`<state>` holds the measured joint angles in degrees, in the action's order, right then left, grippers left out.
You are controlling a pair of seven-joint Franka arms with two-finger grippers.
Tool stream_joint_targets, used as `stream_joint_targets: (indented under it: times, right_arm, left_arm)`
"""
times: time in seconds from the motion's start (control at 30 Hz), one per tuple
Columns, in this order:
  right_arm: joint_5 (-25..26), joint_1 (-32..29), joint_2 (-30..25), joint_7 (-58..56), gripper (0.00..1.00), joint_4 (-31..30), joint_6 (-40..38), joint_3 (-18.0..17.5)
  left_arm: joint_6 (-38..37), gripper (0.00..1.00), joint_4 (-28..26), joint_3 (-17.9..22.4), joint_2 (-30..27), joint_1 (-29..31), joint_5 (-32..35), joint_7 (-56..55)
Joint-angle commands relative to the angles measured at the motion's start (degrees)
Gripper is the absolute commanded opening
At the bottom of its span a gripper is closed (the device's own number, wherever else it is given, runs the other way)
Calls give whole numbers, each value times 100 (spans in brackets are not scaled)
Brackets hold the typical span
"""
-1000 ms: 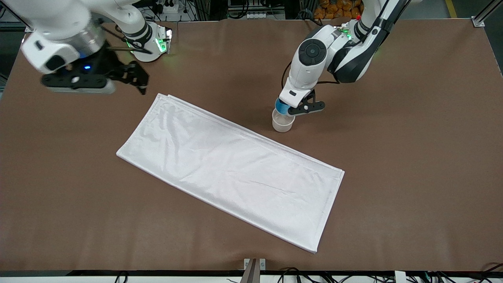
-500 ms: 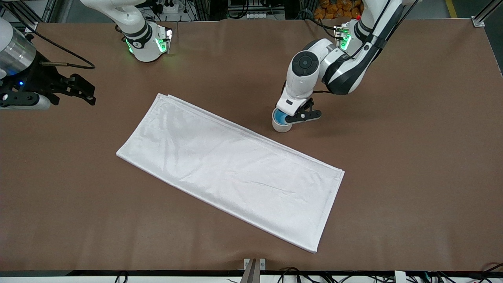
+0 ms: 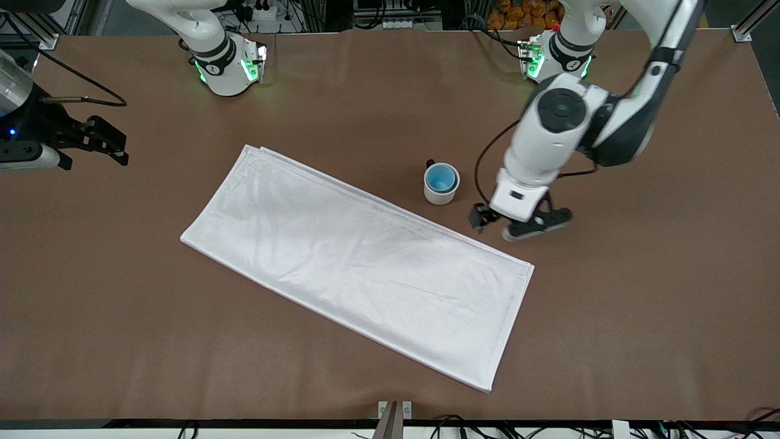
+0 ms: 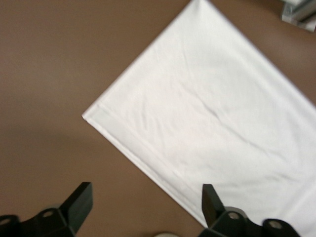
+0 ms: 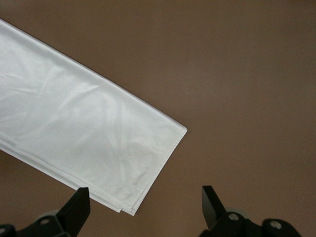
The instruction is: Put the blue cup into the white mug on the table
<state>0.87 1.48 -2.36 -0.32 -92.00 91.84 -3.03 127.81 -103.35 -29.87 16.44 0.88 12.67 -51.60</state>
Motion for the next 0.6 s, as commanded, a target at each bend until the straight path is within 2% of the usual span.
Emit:
stream_joint_targets:
  times: [0.0, 0.33, 0.43, 0.57]
  right_arm:
    - [-113, -227, -204, -126, 100, -257, 124, -83]
    - [-113, -236, -186, -117, 100, -257, 115, -83]
    - [-113, -236, -186, -117, 100, -257, 115, -92]
    - [-113, -219, -186, -126, 100, -257, 115, -83]
  left_arm:
    - [-107, 100, 140, -54, 44, 26, 148, 44]
    - [-124, 100, 201, 25, 70, 579, 139, 1203]
    - [-378, 100, 210, 165, 18, 633, 131, 1950]
    - [-853, 100, 201, 543, -237, 598, -53, 3048]
